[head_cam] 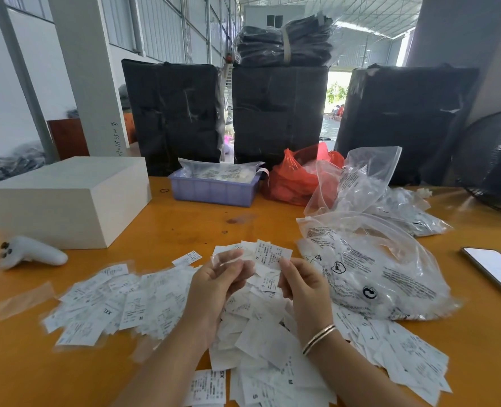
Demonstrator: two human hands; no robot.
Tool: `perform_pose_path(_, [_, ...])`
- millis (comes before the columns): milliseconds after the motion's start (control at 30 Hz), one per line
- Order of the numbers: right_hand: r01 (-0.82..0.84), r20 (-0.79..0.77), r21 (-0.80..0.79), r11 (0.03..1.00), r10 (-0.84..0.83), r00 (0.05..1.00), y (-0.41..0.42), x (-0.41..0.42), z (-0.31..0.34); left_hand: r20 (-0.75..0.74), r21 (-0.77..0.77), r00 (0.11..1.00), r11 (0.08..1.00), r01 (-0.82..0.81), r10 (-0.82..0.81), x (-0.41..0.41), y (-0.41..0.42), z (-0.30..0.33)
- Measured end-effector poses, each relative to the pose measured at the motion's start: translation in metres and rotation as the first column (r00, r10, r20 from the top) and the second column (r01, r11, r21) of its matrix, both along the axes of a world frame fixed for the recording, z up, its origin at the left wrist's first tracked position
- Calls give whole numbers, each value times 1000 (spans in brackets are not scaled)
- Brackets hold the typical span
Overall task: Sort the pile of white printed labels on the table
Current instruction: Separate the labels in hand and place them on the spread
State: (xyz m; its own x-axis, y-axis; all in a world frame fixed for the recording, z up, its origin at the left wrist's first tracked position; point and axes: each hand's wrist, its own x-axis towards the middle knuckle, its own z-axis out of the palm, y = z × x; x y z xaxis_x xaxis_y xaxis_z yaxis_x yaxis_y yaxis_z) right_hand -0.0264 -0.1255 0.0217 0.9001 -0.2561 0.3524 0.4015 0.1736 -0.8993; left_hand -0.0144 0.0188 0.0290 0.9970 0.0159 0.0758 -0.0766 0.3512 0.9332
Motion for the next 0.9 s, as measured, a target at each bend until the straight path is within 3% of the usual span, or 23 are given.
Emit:
perform_pose_path(233, [-1,-6,71,997,1,1000,-6,1,0,-4,-19,1000,1000,-24,24,1,1,-1])
perform_pose_path(900, [70,-26,-47,996,-71,997,-2,3,-5,30,53,999,998,-36,34,2,1,-2])
